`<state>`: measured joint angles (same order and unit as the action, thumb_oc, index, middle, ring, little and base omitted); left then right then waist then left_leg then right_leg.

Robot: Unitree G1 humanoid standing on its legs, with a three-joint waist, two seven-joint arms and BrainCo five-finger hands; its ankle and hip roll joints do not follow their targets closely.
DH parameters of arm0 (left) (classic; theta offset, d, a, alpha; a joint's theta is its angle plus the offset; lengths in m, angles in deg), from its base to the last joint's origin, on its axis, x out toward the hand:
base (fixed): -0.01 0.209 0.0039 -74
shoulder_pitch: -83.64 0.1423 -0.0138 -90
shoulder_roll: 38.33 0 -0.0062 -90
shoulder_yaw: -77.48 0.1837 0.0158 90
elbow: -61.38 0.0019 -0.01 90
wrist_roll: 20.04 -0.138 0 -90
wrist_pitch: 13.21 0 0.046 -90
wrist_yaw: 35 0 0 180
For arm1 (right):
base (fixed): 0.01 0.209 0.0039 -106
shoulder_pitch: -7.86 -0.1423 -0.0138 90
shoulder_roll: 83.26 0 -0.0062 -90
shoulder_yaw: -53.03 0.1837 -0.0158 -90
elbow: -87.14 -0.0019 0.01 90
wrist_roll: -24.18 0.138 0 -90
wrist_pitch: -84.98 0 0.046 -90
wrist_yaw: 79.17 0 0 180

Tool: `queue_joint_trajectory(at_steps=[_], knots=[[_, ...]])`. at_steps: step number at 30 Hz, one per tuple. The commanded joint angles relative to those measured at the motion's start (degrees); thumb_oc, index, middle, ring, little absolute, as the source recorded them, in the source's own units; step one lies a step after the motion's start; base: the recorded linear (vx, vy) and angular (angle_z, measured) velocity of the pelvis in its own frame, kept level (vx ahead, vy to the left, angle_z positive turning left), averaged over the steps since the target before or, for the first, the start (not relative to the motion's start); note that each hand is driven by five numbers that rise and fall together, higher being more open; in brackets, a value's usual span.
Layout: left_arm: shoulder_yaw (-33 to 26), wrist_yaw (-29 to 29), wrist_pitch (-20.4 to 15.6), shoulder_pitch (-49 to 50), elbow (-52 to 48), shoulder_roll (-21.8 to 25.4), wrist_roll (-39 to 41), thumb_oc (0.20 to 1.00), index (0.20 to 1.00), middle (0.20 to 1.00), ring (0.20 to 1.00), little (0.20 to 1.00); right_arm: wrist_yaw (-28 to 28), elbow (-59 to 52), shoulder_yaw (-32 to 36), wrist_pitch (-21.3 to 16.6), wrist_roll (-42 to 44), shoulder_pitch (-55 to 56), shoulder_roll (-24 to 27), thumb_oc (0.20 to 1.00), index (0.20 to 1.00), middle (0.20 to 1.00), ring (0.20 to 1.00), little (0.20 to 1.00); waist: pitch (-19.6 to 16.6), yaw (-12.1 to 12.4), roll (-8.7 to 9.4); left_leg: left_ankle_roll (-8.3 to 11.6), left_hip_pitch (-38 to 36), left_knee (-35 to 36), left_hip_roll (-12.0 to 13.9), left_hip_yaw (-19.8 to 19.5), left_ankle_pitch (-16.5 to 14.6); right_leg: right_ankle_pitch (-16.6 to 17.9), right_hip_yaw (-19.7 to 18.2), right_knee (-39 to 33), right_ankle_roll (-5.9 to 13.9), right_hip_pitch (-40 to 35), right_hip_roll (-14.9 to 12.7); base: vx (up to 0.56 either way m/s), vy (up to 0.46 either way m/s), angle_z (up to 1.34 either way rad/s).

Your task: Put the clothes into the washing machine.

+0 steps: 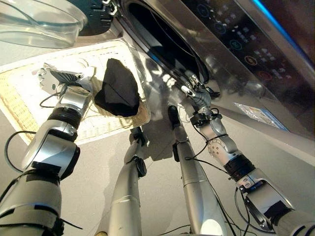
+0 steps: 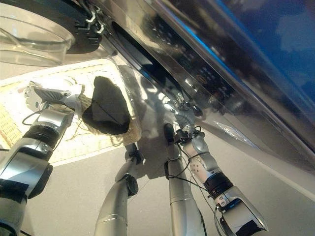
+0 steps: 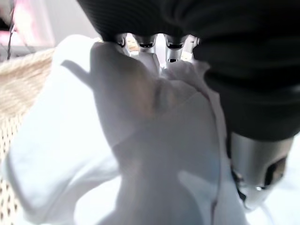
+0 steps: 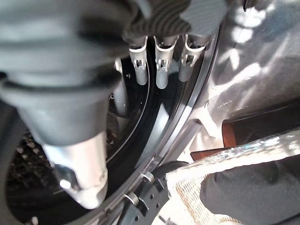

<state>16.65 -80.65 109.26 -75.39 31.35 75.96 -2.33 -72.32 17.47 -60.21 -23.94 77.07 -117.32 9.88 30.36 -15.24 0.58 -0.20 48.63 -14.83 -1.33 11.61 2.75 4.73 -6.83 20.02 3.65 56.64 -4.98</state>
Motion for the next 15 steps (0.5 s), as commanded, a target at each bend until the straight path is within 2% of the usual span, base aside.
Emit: queue_joint_trajectory(at_steps=[1, 2, 4, 6, 7, 9, 15], knots=[[-0.29, 3.12, 4.42, 0.9, 4.53, 4.24, -3.99, 0.347, 0.347, 0.347, 0.347, 0.347, 1.59, -0.71, 4.04, -3.81, 1.82, 8.72, 4.45, 1.0, 1.0, 1.0, 1.0, 1.0, -0.57, -1.96, 1.53, 2.87, 1.03, -14.19, -1.2, 0.59, -10.66, 5.68, 1.24, -9.1, 0.26, -0.44, 2.63, 0.0, 0.063, -0.06], [-0.08, 4.2, 4.9, 0.96, 4.64, 4.26, -5.22, 0.2, 0.2, 0.2, 0.2, 0.2, 1.91, -1.23, 3.98, -3.64, 1.29, 8.97, 4.37, 1.0, 1.0, 1.0, 1.0, 1.0, -0.57, -2.13, 1.62, 2.82, 1.04, -14.44, -1.3, 0.61, -10.89, 5.72, 0.98, -9.0, 0.27, -0.34, 2.67, -0.01, 0.065, -0.05], [0.42, 5.73, 5.31, 0.85, 4.84, 4.46, -6.65, 0.2, 0.2, 0.2, 0.2, 0.2, 2.04, -1.57, 3.84, -3.56, 1.03, 9.24, 4.42, 1.0, 1.0, 1.0, 1.0, 1.0, -0.57, -2.31, 1.68, 2.76, 1.08, -14.74, -1.35, 0.69, -11.08, 5.72, 0.69, -8.79, 0.28, -0.23, 2.72, 0.0, 0.052, -0.08], [2.98, 10.72, 7.13, 0.72, 4.66, 4.61, -12.6, 0.2, 0.2, 0.2, 0.2, 0.2, 1.59, -2.12, 3.75, -2.65, 0.17, 9.82, 4.8, 1.0, 1.0, 1.0, 1.0, 1.0, -0.57, -2.64, 1.69, 2.44, 0.67, -14.71, -1.64, 1.03, -11.06, 5.86, 0.07, -8.29, 0.29, -0.3, 3.0, -0.01, 0.056, -0.04], [2.98, 10.72, 7.13, 0.72, 4.66, 4.61, -12.6, 0.2, 0.2, 0.2, 0.2, 0.2, 1.59, -2.12, 3.75, -2.65, 0.17, 9.82, 4.8, 1.0, 1.0, 1.0, 1.0, 1.0, -0.57, -2.64, 1.69, 2.44, 0.67, -14.71, -1.64, 1.03, -11.06, 5.86, 0.07, -8.29, 0.29, -0.3, 3.0, 0.0, 0.0, 0.0], [4.95, 14.38, 8.32, 1.52, 3.63, 4.12, -17.6, 0.2, 0.2, 0.2, 0.2, 0.2, 0.81, -2.02, 3.71, -1.76, -0.31, 9.78, 4.74, 1.0, 1.0, 1.0, 1.0, 1.0, -0.57, -2.23, 1.22, 2.16, -0.81, -13.17, -2.19, 0.83, -10.25, 5.71, -0.18, -8.22, 0.27, -1.42, 3.5, -0.04, 0.017, 0.03], [5.79, 17.25, 7.16, 4.08, 2.06, 3.9, -20.27, 0.2, 0.2, 0.2, 0.2, 0.2, 0.52, -2.08, 2.91, -0.1, -2.56, 9.46, 3.73, 1.0, 1.0, 1.0, 1.0, 1.0, -0.57, -0.67, 0.24, 2.03, -3.72, -9.85, -2.82, -0.49, -8.28, 4.71, 0.21, -7.81, 0.04, -4.19, 4.37, -0.04, -0.019, 0.03]])
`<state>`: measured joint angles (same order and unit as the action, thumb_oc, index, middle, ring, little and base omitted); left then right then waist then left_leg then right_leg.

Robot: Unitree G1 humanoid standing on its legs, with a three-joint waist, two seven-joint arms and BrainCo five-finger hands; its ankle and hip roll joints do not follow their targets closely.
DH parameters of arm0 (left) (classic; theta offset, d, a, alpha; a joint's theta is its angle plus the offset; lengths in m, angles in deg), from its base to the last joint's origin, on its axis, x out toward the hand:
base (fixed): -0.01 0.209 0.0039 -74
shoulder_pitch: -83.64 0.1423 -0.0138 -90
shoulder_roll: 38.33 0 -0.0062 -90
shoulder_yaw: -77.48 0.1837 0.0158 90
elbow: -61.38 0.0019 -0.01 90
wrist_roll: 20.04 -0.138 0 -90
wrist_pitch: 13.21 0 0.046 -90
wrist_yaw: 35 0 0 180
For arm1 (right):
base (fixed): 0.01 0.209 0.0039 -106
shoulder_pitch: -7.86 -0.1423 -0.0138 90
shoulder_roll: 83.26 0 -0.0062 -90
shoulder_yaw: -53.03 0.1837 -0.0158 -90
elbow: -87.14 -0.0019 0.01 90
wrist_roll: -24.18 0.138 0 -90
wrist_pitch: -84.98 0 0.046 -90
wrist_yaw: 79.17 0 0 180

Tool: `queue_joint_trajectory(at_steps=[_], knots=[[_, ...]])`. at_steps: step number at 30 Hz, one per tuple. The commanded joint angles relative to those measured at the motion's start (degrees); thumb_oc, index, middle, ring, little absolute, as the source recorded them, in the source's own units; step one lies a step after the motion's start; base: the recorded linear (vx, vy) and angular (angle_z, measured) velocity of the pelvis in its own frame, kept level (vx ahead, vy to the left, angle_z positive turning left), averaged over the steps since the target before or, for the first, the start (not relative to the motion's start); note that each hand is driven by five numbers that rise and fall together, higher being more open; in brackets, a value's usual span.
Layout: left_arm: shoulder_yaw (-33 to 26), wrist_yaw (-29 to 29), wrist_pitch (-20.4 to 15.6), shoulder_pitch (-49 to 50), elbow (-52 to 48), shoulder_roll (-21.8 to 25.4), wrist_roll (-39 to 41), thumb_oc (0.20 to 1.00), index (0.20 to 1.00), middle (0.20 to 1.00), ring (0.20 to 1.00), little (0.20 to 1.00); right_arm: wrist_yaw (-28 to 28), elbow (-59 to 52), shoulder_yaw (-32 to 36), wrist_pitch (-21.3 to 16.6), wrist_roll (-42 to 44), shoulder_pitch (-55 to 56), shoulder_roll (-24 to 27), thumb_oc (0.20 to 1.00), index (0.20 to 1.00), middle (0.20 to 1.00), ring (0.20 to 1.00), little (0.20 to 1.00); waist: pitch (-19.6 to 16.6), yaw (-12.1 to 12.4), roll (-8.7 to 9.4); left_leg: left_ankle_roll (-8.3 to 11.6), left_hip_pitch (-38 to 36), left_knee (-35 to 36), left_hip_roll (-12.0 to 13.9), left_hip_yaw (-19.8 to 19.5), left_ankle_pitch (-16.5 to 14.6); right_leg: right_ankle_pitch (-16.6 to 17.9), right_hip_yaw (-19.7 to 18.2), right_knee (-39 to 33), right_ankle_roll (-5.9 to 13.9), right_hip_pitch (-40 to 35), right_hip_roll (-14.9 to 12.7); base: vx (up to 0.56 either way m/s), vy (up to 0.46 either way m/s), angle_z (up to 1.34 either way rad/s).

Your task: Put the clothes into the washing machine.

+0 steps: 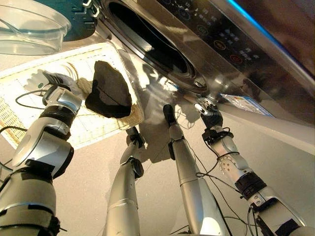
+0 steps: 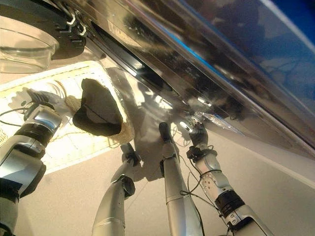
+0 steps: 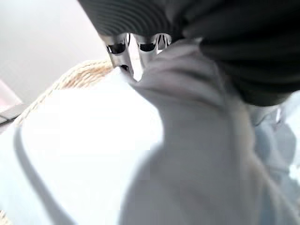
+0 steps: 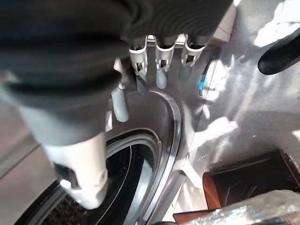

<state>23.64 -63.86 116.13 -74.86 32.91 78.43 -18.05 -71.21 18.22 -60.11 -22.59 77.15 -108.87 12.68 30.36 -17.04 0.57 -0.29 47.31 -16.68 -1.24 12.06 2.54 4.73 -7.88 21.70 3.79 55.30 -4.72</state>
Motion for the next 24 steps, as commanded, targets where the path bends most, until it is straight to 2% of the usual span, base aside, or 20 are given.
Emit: queue_joint_trajectory(at_steps=[1, 2, 4, 7, 8, 9, 11, 12, 14, 15, 18, 19, 20, 21, 24], knots=[[-1.33, -0.21, -0.43, 4.11, 0.16, 1.41, -3.17, 0.2, 0.2, 0.2, 0.2, 0.2, -0.61, -2.89, 2.71, -1.15, -3.27, 0.97, 0.7, 1.0, 1.0, 1.0, 1.0, 1.0, -0.56, 1.46, 0.06, 2.11, -2.83, -7.4, -2.95, -1.24, -7.67, 4.48, 1.43, -9.4, -0.19, -3.33, 4.26, -0.06, -0.068, 0.03], [-1.74, -0.32, -0.83, 4.74, -0.34, 1.33, -2.99, 0.2, 0.2, 0.2, 0.2, 0.2, -0.52, -2.89, 2.58, -0.97, -3.69, 0.89, 0.51, 1.0, 1.0, 1.0, 1.0, 1.0, -0.56, 1.9, -0.17, 2.14, -3.36, -6.63, -2.95, -1.63, -7.14, 4.15, 1.66, -9.25, -0.3, -3.94, 4.42, -0.07, -0.102, 0.07], [-3.74, -1.25, -3.92, 7.19, -3.32, 1.72, -1.08, 0.2, 0.2, 0.2, 0.2, 0.2, -0.03, -3.27, 2.14, 0.28, -5.28, 0.88, -0.27, 1.0, 1.0, 1.0, 1.0, 1.0, -0.56, 3.79, -1.01, 2.26, -5.24, -3.85, -2.87, -3.18, -5.17, 2.63, 2.76, -8.51, -0.75, -6.35, 5.09, -0.09, -0.157, 0.11], [-5.33, -1.99, -6.09, 8.38, -5.79, 2.28, -0.11, 0.2, 0.2, 0.2, 0.2, 0.2, 0.49, -3.83, 1.94, 1.0, -6.33, 1.12, -0.72, 1.0, 1.0, 1.0, 1.0, 1.0, -0.56, 4.81, -1.56, 2.36, -6.28, -2.11, -2.78, -4.09, -3.97, 1.66, 3.56, -8.12, -1.05, -7.68, 5.44, -0.05, -0.11, 0.13], [-6.27, -2.43, -7.68, 8.91, -7.41, 2.63, -0.12, 0.2, 0.2, 0.2, 0.2, 0.2, 0.65, -4.24, 1.97, 1.57, -7.17, 1.49, -1.05, 1.0, 1.0, 1.0, 1.0, 1.0, -0.56, 5.56, -1.98, 2.41, -7.05, -0.66, -2.79, -4.74, -3.1, 0.98, 4.1, -7.95, -1.25, -8.65, 5.72, -0.11, -0.236, 0.25], [-8.8, -3.55, -11.08, 11.05, -12.31, 3.02, 0.72, 0.2, 0.2, 0.2, 0.2, 0.2, 0.65, -4.7, 1.9, 2.39, -9.13, 1.94, -1.75, 1.0, 1.0, 1.0, 1.0, 1.0, -0.56, 7.5, -2.76, 2.72, -8.62, 2.26, -2.28, -6.16, -1.08, -0.74, 5.53, -7.18, -1.77, -10.76, 6.22, -0.1, -0.233, 0.23], [-9.99, -4.11, -12.88, 12.48, -14.27, 3.03, 1.09, 0.2, 0.2, 0.2, 0.2, 0.2, 0.7, -4.91, 1.75, 2.33, -10.46, 2.25, -2.11, 1.0, 1.0, 1.0, 1.0, 1.0, -0.56, 8.24, -3.07, 2.89, -9.52, 3.66, -2.04, -6.84, -0.25, -1.35, 6.16, -7.1, -1.92, -11.79, 6.35, -0.08, -0.19, 0.34], [-11.51, -5.04, -15.77, 14.33, -16.34, 2.91, 1.98, 0.2, 0.2, 0.2, 0.2, 0.2, 0.28, -5.01, 1.53, 2.77, -12.56, 2.47, -2.42, 1.0, 1.0, 1.0, 1.0, 1.0, -0.56, 9.14, -3.41, 3.21, -10.53, 5.4, -1.64, -7.46, 0.86, -1.97, 7.04, -7.16, -2.06, -13.0, 6.37, -0.09, -0.213, 0.43], [-12.95, -5.54, -18.8, 17.05, -19.61, 2.83, 2.86, 0.2, 0.2, 0.2, 0.2, 0.2, -0.03, -4.95, 1.48, 2.95, -15.28, 2.38, -2.65, 1.0, 1.0, 1.0, 1.0, 1.0, -0.56, 10.49, -3.82, 3.72, -11.56, 7.51, -1.09, -8.17, 2.47, -2.07, 8.19, -7.72, -2.1, -14.41, 6.2, -0.08, -0.174, 0.32], [-14.35, -5.11, -20.81, 19.68, -22.09, 2.46, 3.21, 0.2, 0.2, 0.2, 0.2, 0.2, 0.02, -5.06, 1.31, 3.27, -16.87, 2.48, -2.68, 1.0, 1.0, 1.0, 1.0, 1.0, -0.56, 11.44, -4.16, 4.07, -13.07, 9.0, -0.64, -8.8, 2.92, -3.14, 9.1, -7.59, -2.09, -16.01, 5.97, -0.06, -0.106, 0.24], [-15.84, -3.45, -23.51, 22.1, -25.38, 2.1, 4.68, 0.2, 0.2, 0.2, 0.2, 0.2, -0.75, -5.15, 1.3, 4.15, -19.44, 1.68, -2.65, 1.0, 1.0, 1.0, 1.0, 1.0, -0.56, 12.88, -4.53, 4.5, -13.85, 10.62, -0.08, -9.43, 4.22, -3.27, 10.34, -7.91, -2.12, -17.21, 5.74, -0.04, -0.108, 0.19], [-17.13, -1.4, -25.82, 24.22, -27.71, 1.48, 6.22, 0.2, 0.2, 0.2, 0.2, 0.2, -1.36, -5.41, 0.88, 4.77, -22.03, 1.34, -2.71, 1.0, 1.0, 1.0, 1.0, 1.0, -0.56, 13.67, -4.8, 4.79, -14.73, 11.74, 0.23, -9.9, 4.83, -3.9, 11.16, -7.83, -2.14, -18.33, 5.56, -0.03, -0.103, 0.22], [-17.42, -0.64, -26.25, 24.8, -28.72, 1.36, 6.46, 0.2, 0.2, 0.2, 0.2, 0.2, -1.35, -5.57, 0.75, 4.97, -22.7, 1.13, -2.68, 1.0, 1.0, 1.0, 1.0, 1.0, -0.56, 14.0, -4.9, 4.91, -14.9, 12.04, 0.37, -10.01, 5.04, -3.98, 11.38, -7.85, -2.12, -18.64, 5.5, -0.04, -0.162, 0.24], [-18.6, 3.69, -28.8, 27.58, -33.15, 0.86, 9.03, 0.2, 0.2, 0.2, 0.2, 0.2, -2.4, -6.49, 0.22, 6.06, -26.48, 0.54, -2.51, 1.0, 1.0, 1.0, 1.0, 1.0, -0.56, 15.07, -5.34, 5.32, -15.69, 13.03, 0.81, -10.32, 5.73, -4.59, 12.47, -7.72, -1.98, -19.85, 5.05, -0.03, -0.114, 0.17], [-19.5, 9.03, -31.28, 29.88, -38.36, 0.21, 12.12, 0.2, 0.2, 0.2, 0.2, 0.2, -3.46, -7.57, -0.9, 6.99, -30.62, -0.69, -2.04, 1.0, 1.0, 1.0, 1.0, 1.0, -0.56, 16.13, -5.86, 5.49, -16.16, 13.34, 0.97, -10.44, 6.06, -5.09, 13.67, -7.45, -1.92, -20.62, 4.55, -0.03, -0.1, 0.24]])
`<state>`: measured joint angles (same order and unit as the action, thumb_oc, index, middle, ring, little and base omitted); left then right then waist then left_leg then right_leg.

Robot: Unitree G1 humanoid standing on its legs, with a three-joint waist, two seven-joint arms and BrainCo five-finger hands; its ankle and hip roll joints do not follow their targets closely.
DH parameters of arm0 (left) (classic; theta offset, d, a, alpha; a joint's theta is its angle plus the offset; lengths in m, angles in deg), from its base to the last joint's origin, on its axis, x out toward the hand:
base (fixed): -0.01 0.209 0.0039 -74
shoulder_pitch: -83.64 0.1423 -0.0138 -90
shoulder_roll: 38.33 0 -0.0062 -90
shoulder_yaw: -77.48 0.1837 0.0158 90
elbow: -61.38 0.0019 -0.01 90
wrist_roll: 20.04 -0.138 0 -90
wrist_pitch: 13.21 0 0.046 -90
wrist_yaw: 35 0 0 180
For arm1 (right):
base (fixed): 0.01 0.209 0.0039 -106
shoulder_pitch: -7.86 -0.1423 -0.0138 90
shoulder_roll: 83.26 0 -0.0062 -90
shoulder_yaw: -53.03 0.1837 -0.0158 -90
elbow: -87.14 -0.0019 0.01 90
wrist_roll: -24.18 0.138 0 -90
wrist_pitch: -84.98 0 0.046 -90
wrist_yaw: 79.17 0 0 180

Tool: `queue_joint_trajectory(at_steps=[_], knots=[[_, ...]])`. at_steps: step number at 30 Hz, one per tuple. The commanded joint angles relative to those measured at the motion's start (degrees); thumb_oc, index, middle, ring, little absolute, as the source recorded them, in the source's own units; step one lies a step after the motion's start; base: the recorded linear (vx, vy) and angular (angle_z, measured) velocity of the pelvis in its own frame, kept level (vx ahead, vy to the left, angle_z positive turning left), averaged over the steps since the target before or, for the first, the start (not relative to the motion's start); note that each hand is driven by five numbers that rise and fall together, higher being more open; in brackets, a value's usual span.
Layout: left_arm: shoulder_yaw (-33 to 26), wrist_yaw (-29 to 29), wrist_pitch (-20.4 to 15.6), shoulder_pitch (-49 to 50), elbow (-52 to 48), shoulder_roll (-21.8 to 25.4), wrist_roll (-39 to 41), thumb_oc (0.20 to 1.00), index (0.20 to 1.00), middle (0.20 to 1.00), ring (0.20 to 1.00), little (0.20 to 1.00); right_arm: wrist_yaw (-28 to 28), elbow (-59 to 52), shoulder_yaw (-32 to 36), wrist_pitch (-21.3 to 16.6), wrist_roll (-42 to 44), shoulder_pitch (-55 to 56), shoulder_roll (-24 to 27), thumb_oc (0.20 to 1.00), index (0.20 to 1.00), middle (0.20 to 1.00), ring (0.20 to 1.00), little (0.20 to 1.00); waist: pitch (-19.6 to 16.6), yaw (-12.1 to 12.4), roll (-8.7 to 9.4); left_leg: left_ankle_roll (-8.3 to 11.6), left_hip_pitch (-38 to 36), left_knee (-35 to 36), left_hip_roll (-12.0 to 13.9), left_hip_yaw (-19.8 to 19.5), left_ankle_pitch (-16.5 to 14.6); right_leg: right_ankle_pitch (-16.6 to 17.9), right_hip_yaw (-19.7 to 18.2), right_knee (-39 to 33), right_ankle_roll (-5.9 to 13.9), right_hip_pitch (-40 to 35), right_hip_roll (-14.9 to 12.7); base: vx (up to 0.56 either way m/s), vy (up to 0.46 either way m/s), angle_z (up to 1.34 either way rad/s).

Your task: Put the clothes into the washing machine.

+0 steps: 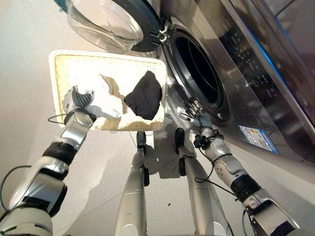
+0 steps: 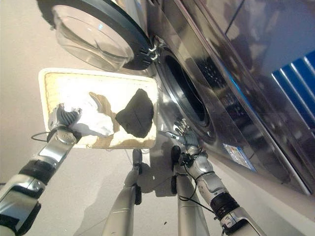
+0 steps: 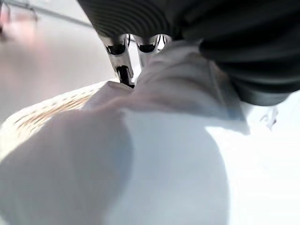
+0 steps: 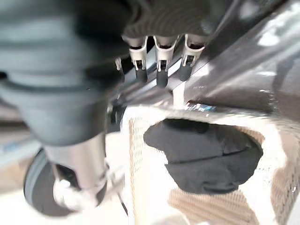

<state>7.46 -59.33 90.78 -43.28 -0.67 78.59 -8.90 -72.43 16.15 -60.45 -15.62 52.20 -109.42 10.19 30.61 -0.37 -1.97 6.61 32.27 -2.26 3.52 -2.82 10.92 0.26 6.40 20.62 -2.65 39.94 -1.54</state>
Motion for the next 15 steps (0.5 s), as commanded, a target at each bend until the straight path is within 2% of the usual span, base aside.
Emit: queue_joint_trajectory(at_steps=[1, 3, 7, 12, 14, 15], knots=[[-3.64, 7.25, -6.7, -0.58, -8.03, -0.26, 4.73, 0.2, 0.2, 0.2, 0.2, 0.2, -3.1, -5.86, -1.22, 0.58, -7.53, -0.8, 0.71, 1.0, 1.0, 1.0, 1.0, 1.0, -0.82, 0.03, -3.56, -1.4, -1.25, -1.23, -3.82, 4.22, -2.3, -0.86, -0.02, -6.08, 4.51, -5.53, 1.06, -0.03, -0.069, 0.26], [-3.98, 10.51, -7.58, 0.6, -11.02, -0.48, 6.33, 0.2, 0.2, 0.2, 0.2, 0.2, -4.22, -6.27, -1.71, 1.06, -8.98, -1.37, 1.05, 1.0, 1.0, 1.0, 1.0, 1.0, -0.82, 0.46, -3.74, -1.4, -1.34, -1.55, -3.94, 3.96, -2.38, -1.07, 0.43, -5.86, 4.53, -5.87, 0.79, -0.01, -0.069, 0.16], [-3.19, 21.23, -7.71, 2.77, -22.17, -1.08, 13.27, 0.2, 0.2, 0.2, 0.2, 0.2, -7.69, -7.03, -3.48, 2.65, -10.21, -2.77, 1.55, 1.0, 1.0, 1.0, 1.0, 1.0, -0.82, 2.02, -3.86, -1.78, -1.67, -3.0, -4.52, 3.09, -2.79, -1.56, 2.09, -5.03, 4.6, -7.32, 0.04, -0.01, -0.089, 0.21], [-0.58, 29.0, -8.36, 2.81, -28.0, -1.6, 18.22, 0.2, 0.2, 0.2, 0.2, 0.2, -10.26, -8.09, -5.83, 3.91, -9.7, -3.49, 1.3, 1.0, 1.0, 1.0, 1.0, 1.0, -0.82, 2.56, -3.68, -2.35, -2.15, -3.58, -5.04, 2.63, -3.01, -1.35, 2.87, -4.79, 4.73, -8.14, -0.11, 0.0, -0.052, 0.13], [-0.47, 29.34, -8.41, 2.8, -28.1, -1.62, 18.3, 0.2, 0.2, 0.2, 0.2, 0.2, -10.36, -8.11, -5.89, 3.98, -9.64, -3.53, 1.33, 1.0, 1.0, 1.0, 1.0, 1.0, -0.82, 2.57, -3.68, -2.37, -2.17, -3.6, -5.06, 2.6, -3.02, -1.33, 2.89, -4.78, 4.73, -8.17, -0.11, 0.0, -0.017, 0.0], [0.77, 31.36, -8.08, 2.41, -29.58, -1.91, 19.07, 0.2, 0.2, 0.2, 0.2, 0.2, -11.06, -8.45, -6.58, 4.53, -8.43, -4.03, 1.54, 1.0, 1.0, 1.0, 1.0, 1.0, -0.82, 2.6, -3.54, -2.55, -2.36, -3.57, -5.19, 2.43, -3.01, -1.03, 2.99, -4.94, 4.89, -8.37, -0.14, 0.0, -0.036, 0.0]])
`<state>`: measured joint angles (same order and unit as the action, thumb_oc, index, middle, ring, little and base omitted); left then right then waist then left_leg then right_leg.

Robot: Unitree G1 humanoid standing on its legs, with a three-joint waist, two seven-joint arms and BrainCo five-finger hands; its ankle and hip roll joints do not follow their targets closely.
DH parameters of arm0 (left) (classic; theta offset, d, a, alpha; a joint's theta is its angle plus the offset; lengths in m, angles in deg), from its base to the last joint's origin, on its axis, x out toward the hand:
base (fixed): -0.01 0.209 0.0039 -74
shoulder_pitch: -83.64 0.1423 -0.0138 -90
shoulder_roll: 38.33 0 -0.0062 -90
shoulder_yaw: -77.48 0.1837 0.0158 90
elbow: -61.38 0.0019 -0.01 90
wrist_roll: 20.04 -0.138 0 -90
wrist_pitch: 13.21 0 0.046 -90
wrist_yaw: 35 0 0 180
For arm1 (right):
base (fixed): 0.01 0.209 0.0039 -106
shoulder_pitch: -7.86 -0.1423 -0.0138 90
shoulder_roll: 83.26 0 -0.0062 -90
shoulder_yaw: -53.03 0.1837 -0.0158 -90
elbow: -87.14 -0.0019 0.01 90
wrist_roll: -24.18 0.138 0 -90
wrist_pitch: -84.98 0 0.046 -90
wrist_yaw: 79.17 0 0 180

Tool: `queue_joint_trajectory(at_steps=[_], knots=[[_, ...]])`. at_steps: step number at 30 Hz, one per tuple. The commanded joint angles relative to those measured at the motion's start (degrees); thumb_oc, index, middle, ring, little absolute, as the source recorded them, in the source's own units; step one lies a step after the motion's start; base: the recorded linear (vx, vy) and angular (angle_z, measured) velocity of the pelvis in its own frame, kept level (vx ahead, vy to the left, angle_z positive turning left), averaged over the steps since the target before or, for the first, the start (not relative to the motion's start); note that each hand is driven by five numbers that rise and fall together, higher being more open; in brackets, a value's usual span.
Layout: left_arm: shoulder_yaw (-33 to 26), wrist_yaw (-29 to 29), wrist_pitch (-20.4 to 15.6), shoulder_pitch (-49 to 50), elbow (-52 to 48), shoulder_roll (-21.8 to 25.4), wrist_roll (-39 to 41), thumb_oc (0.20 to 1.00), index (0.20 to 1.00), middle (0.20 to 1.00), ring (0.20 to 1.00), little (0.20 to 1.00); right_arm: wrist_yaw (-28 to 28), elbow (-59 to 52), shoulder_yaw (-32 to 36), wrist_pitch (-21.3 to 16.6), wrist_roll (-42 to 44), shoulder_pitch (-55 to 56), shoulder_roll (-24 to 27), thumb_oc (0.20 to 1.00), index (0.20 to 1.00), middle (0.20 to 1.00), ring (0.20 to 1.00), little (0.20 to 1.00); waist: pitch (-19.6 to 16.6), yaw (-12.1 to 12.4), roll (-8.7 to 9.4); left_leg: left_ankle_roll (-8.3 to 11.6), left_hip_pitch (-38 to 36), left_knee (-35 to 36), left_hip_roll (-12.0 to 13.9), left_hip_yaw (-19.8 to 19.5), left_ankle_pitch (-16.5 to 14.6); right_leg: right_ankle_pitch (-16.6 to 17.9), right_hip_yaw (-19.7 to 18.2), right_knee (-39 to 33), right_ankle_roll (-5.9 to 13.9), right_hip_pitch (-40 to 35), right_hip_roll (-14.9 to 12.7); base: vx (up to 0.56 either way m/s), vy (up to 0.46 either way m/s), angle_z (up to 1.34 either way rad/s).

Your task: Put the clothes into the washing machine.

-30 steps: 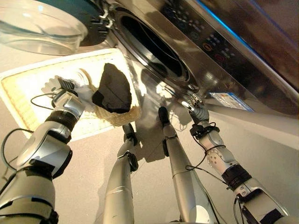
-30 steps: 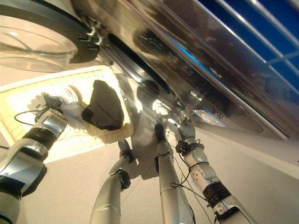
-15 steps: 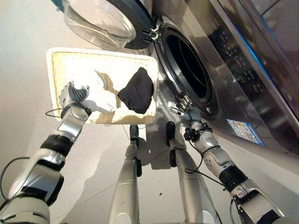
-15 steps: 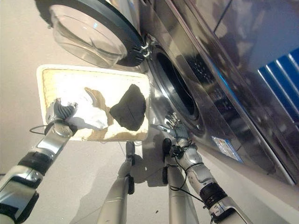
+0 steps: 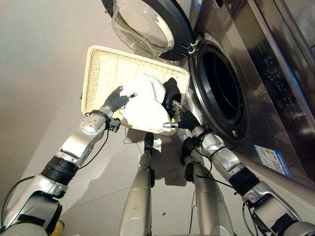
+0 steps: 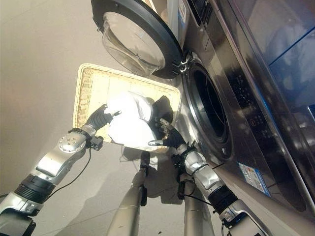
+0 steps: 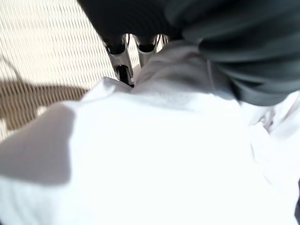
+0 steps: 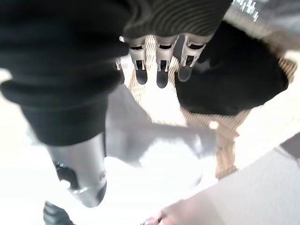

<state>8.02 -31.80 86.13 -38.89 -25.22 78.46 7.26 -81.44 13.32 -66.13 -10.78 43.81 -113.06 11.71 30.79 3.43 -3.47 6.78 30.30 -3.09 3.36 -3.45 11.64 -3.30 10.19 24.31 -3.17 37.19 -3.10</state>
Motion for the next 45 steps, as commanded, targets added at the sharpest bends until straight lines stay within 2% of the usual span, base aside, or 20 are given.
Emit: queue_joint_trajectory(at_steps=[1, 7, 14, 20, 21, 22, 23, 24, 25, 29, 30, 31, 32, 35, 38, 39, 40, 41, 43, 45], knots=[[0.71, 3.96, -3.41, -2.17, -5.34, -1.73, 3.26, 0.2, 0.2, 0.2, 0.2, 0.2, -2.12, -5.66, -1.23, -0.13, 0.26, -0.49, 0.07, 1.0, 1.0, 1.0, 1.0, 1.0, -0.99, -1.25, -1.99, -2.74, -0.46, -2.76, -5.06, 3.04, -3.74, 2.59, -0.83, -8.67, 5.44, -5.71, 1.44, 0.0, -0.044, 0.0], [4.03, 8.89, -1.03, -2.7, -8.33, -3.2, 9.11, 0.2, 0.2, 0.2, 0.2, 0.2, -3.83, -7.82, -3.4, 2.18, 5.75, -1.05, 0.75, 1.0, 1.0, 1.0, 1.0, 1.0, -0.99, -1.61, -1.61, -3.03, -0.76, -2.26, -4.74, 3.54, -3.53, 3.14, -1.1, -8.93, 5.81, -5.91, 1.53, 0.0, 0.0, 0.0], [6.39, 7.19, 0.08, -2.65, -7.39, -5.26, 7.99, 0.2, 0.2, 0.2, 0.2, 0.2, -5.36, -9.11, -3.91, 4.29, 14.23, -0.79, -0.29, 1.0, 1.0, 1.0, 1.0, 1.0, -0.99, -2.33, -1.31, -3.25, -1.1, -1.4, -4.57, 4.17, -3.24, 3.76, -1.64, -9.8, 5.99, -5.98, 1.68, 0.0, 0.0, 0.0], [7.29, 7.4, -0.7, -0.71, -6.46, -6.69, 9.06, 0.2, 0.2, 0.2, 0.2, 0.2, -5.38, -10.37, -4.01, 5.56, 20.27, 0.84, -1.0, 1.0, 1.0, 1.0, 1.0, 1.0, -0.99, -2.93, -0.97, -3.36, -0.9, -0.98, -4.33, 4.64, -3.03, 4.37, -2.35, -10.52, 6.05, -5.6, 1.89, -0.01, 0.004, -0.03], [7.72, 7.94, -0.96, -0.05, -6.22, -7.32, 9.52, 0.2, 0.2, 0.2, 0.2, 0.2, -5.45, -10.08, -4.06, 5.65, 22.1, 1.38, -1.27, 0.9, 0.9, 0.9, 0.9, 0.9, -0.99, -3.1, -0.91, -3.38, -0.96, -0.83, -4.26, 4.68, -3.03, 4.45, -2.58, -10.7, 6.1, -5.59, 1.97, 0.0, 0.007, -0.06], [7.83, 8.25, -1.01, 0.09, -6.15, -7.36, 9.87, 0.2, 0.2, 0.2, 0.2, 0.2, -5.38, -9.99, -4.08, 5.51, 22.37, 1.54, -1.32, 0.9, 0.9, 0.9, 0.9, 0.9, -0.99, -3.13, -0.89, -3.37, -1.01, -0.81, -4.25, 4.68, -3.03, 4.49, -2.62, -10.77, 6.12, -5.64, 1.96, 0.0, 0.008, -0.1], [7.99, 8.47, -1.07, 0.33, -6.14, -7.53, 10.24, 0.2, 0.2, 0.2, 0.2, 0.2, -5.35, -9.89, -4.05, 5.39, 22.71, 1.67, -1.38, 0.696, 0.696, 0.696, 0.696, 0.696, -0.99, -3.19, -0.87, -3.37, -1.05, -0.76, -4.21, 4.74, -3.02, 4.54, -2.66, -10.85, 6.11, -5.67, 1.98, 0.01, 0.012, -0.14], [8.46, 8.63, -0.87, 0.91, -6.26, -8.24, 10.6, 0.2, 0.2, 0.2, 0.2, 0.2, -5.16, -9.44, -3.99, 5.32, 24.8, 2.08, -1.79, 0.385, 0.385, 0.385, 0.385, 0.385, -0.99, -3.31, -0.85, -3.37, -1.14, -0.55, -4.11, 4.92, -2.98, 4.7, -2.74, -11.09, 6.1, -5.7, 2.01, 0.0, 0.012, -0.15], [8.73, 8.72, -0.89, 1.12, -6.09, -8.46, 10.39, 0.2, 0.2, 0.2, 0.2, 0.2, -5.07, -9.14, -3.95, 5.28, 26.08, 2.27, -1.93, 0.2, 0.2, 0.2, 0.2, 0.2, -0.99, -3.35, -0.85, -3.37, -1.18, -0.45, -4.07, 4.97, -2.96, 4.77, -2.75, -11.19, 6.12, -5.71, 2.01, 0.0, 0.012, -0.13], [10.32, 7.69, -0.46, 2.05, -4.51, -8.73, 7.4, 0.2, 0.2, 0.2, 0.2, 0.2, -5.22, -7.42, -3.52, 4.34, 31.01, 3.43, -2.91, 0.2, 0.2, 0.2, 0.2, 0.2, -0.99, -3.58, -0.89, -3.3, -1.06, -0.18, -3.93, 5.24, -2.8, 5.05, -2.79, -11.49, 6.17, -5.53, 2.02, 0.0, 0.002, -0.04], [10.65, 7.47, 0.03, 2.21, -4.03, -8.62, 6.45, 0.25, 0.25, 0.25, 0.25, 0.25, -5.1, -7.11, -3.45, 4.01, 31.8, 3.65, -2.94, 0.2, 0.2, 0.2, 0.2, 0.2, -0.99, -3.62, -0.89, -3.25, -0.97, -0.21, -3.88, 5.33, -2.79, 5.09, -2.77, -11.49, 6.21, -5.43, 1.98, 0.0, 0.0, 0.0], [11.37, 5.66, 1.35, 2.29, -3.02, -8.2, 3.8, 1.0, 1.0, 1.0, 1.0, 1.0, -4.31, -6.46, -3.29, 3.28, 33.4, 3.95, -3.16, 0.2, 0.2, 0.2, 0.2, 0.2, -0.99, -3.69, -0.92, -3.18, -0.75, -0.36, -3.86, 5.41, -2.76, 5.22, -2.7, -11.5, 6.23, -5.24, 1.97, 0.0, 0.0, 0.0], [11.62, 4.91, 1.47, 2.38, -2.49, -8.17, 2.94, 1.0, 1.0, 1.0, 1.0, 1.0, -4.27, -6.1, -3.12, 3.0, 33.67, 4.03, -3.2, 0.2, 0.2, 0.2, 0.2, 0.2, -0.99, -3.68, -0.93, -3.15, -0.75, -0.35, -3.85, 5.45, -2.74, 5.26, -2.68, -11.54, 6.23, -5.23, 1.96, 0.0, 0.0, 0.0], [11.81, -4.74, 5.78, 2.36, 1.06, -7.64, -1.69, 1.0, 1.0, 1.0, 1.0, 1.0, -2.49, -3.65, -1.9, -0.52, 33.79, 4.08, -3.64, 0.2, 0.2, 0.2, 0.2, 0.2, -0.99, -3.56, -1.03, -3.09, -0.33, -0.42, -3.81, 5.38, -2.56, 5.31, -2.6, -11.56, 6.3, -4.95, 1.92, 0.0, 0.0, 0.0], [11.17, -9.61, 5.85, 2.53, 3.09, -6.76, -4.29, 1.0, 1.0, 1.0, 1.0, 1.0, -1.63, -1.76, -0.8, -2.03, 33.59, 3.68, -3.42, 0.2, 0.2, 0.2, 0.2, 0.2, -0.99, -3.35, -1.18, -3.13, -0.12, -0.38, -3.76, 5.26, -2.59, 5.17, -2.6, -11.5, 6.24, -4.76, 1.96, 0.02, -0.013, -0.01], [9.99, -13.19, 5.79, 2.92, 4.55, -6.56, -6.4, 1.0, 1.0, 1.0, 1.0, 1.0, -1.08, -0.04, 0.18, -2.75, 34.16, 3.07, -3.15, 0.2, 0.2, 0.2, 0.2, 0.2, -0.99, -3.06, -1.41, -3.1, 0.18, -0.42, -3.75, 5.18, -2.54, 4.98, -2.54, -11.23, 6.18, -4.44, 2.01, 0.06, -0.009, -0.02], [9.42, -17.62, 4.99, 3.17, 6.07, -6.01, -11.64, 1.0, 1.0, 1.0, 1.0, 1.0, -1.33, 1.6, 1.28, -3.15, 34.74, 2.85, -2.75, 0.2, 0.2, 0.2, 0.2, 0.2, -0.99, -2.92, -1.57, -3.01, -0.04, -0.28, -3.88, 4.99, -2.7, 4.38, -2.49, -10.84, 6.22, -4.57, 1.89, 0.04, -0.005, -0.01], [9.31, -18.65, 4.94, 2.98, 6.39, -5.77, -12.75, 1.0, 1.0, 1.0, 1.0, 1.0, -1.38, 1.95, 1.52, -3.23, 34.82, 2.58, -2.66, 0.2, 0.2, 0.2, 0.2, 0.2, -0.99, -2.81, -1.68, -2.98, 0.35, -0.25, -3.79, 4.97, -2.41, 4.8, -2.48, -11.01, 6.19, -4.25, 1.99, 0.04, 0.001, -0.01], [9.12, -24.94, 5.41, 2.19, 8.97, -4.27, -21.35, 1.0, 1.0, 1.0, 1.0, 1.0, -1.0, 3.87, 2.77, -3.72, 35.82, 1.5, -2.12, 0.2, 0.2, 0.2, 0.2, 0.2, -0.99, -2.41, -1.88, -2.76, 0.97, -0.48, -3.81, 4.62, -2.31, 4.72, -2.46, -10.74, 6.2, -3.8, 1.89, 0.03, 0.0, 0.0], [8.26, -28.88, 6.44, 1.54, 11.98, -3.53, -23.36, 1.0, 1.0, 1.0, 1.0, 1.0, -0.87, 6.32, 4.58, -4.2, 37.75, 0.35, -1.41, 0.2, 0.2, 0.2, 0.2, 0.2, -0.99, -2.19, -1.94, -2.57, 1.56, -1.25, -3.79, 4.49, -2.55, 4.54, -2.49, -10.07, 6.22, -3.19, 1.61, 0.08, -0.001, 0.0]])
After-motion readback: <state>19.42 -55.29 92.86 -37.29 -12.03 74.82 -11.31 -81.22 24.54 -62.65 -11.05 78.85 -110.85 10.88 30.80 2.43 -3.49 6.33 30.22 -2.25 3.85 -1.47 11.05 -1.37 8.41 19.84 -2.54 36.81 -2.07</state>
